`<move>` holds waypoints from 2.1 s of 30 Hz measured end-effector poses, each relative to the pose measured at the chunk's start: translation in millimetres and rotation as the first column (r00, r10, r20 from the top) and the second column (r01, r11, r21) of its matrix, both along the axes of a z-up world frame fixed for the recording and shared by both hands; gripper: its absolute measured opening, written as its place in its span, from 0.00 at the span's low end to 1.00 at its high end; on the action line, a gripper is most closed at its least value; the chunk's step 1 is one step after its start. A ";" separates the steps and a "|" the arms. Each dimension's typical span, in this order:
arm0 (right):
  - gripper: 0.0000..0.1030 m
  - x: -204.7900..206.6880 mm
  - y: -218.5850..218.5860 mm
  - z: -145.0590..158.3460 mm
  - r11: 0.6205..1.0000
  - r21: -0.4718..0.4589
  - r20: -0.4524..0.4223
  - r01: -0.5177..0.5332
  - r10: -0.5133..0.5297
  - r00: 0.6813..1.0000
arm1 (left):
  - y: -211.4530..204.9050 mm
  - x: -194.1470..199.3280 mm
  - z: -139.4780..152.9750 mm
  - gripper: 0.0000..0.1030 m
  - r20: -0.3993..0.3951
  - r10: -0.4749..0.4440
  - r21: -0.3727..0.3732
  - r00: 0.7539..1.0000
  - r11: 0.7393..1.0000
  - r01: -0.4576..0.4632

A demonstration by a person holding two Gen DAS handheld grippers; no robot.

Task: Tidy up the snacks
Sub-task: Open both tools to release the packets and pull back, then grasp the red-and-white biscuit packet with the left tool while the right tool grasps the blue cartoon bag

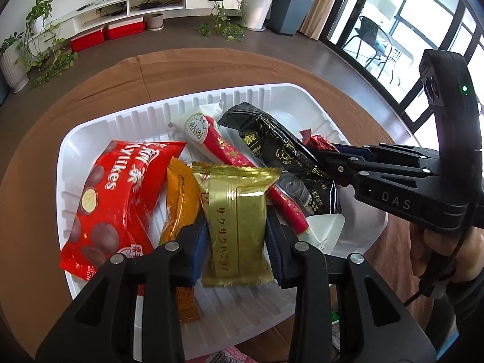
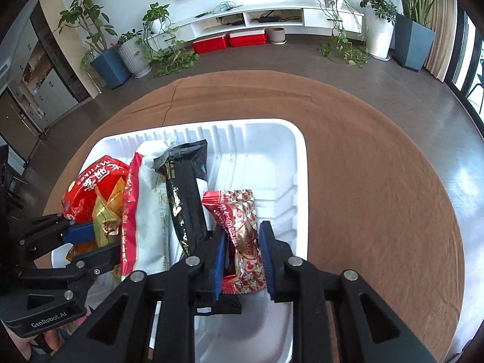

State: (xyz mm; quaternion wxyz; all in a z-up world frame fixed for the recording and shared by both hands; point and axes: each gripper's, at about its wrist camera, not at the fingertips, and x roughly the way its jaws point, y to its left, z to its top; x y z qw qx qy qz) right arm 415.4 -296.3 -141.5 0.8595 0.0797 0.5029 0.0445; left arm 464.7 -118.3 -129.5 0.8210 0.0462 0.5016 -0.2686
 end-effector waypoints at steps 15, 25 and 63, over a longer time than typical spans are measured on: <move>0.58 -27.4 0.9 22.3 1.000 0.025 0.080 0.001 -0.003 0.997 | 6.3 -20.4 21.4 0.76 0.072 0.014 0.013 0.997 1.000 -0.015; 0.76 -74.6 3.7 65.8 0.999 0.046 0.228 0.004 -0.014 0.974 | 11.9 -56.2 63.4 1.00 0.187 0.020 0.008 0.982 1.000 -0.022; 0.70 -251.4 66.9 25.9 0.954 0.292 0.118 -0.070 0.037 0.992 | 89.5 -234.3 1.5 0.69 0.056 0.057 -0.043 0.997 0.998 -0.054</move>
